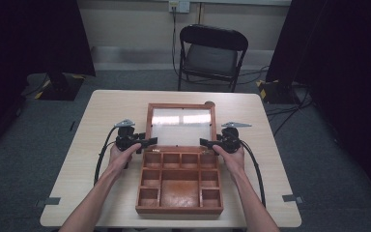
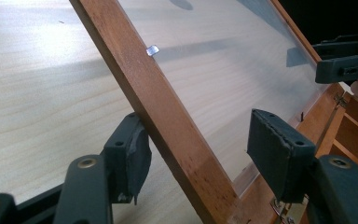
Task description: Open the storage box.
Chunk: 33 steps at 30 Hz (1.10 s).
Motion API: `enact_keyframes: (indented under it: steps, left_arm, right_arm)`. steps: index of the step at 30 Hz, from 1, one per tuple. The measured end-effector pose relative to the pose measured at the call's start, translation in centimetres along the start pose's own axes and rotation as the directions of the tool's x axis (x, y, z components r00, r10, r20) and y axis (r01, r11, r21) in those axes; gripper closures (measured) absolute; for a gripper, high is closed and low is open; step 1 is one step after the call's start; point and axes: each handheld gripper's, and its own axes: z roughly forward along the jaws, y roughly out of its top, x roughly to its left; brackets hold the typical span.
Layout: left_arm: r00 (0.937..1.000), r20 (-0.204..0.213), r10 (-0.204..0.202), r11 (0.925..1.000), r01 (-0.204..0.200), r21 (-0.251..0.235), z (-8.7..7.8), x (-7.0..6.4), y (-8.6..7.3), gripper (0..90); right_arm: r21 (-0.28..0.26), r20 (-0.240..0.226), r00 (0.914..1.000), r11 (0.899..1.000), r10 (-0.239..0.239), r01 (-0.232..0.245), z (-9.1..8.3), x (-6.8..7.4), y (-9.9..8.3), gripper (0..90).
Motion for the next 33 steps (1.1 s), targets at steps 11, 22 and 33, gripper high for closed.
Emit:
enact_keyframes:
  steps: [11, 22, 33]
  left_arm:
    - [0.9988, -0.009, -0.047, 0.998, 0.048, 0.043, 0.4, 0.6, -0.4, 29.7]
    - [0.9977, -0.036, -0.058, 0.9962, 0.06, 0.063, 0.5, 0.7, -0.5, 26.3]
    - [0.9945, -0.1, -0.029, 0.997, 0.036, 0.068, -1.9, 1.0, -0.5, 25.4]
  right_arm:
    - [0.041, 0.037, 0.9989, 0.999, 0.028, -0.029, 0.0, -0.6, -0.3, 22.4]
    - [0.067, 0.027, 0.9977, 0.996, 0.062, -0.064, 0.0, -0.9, -0.4, 21.7]
    - [0.028, 0.052, 0.9983, 0.999, 0.027, -0.029, -3.1, -1.3, -0.2, 22.6]
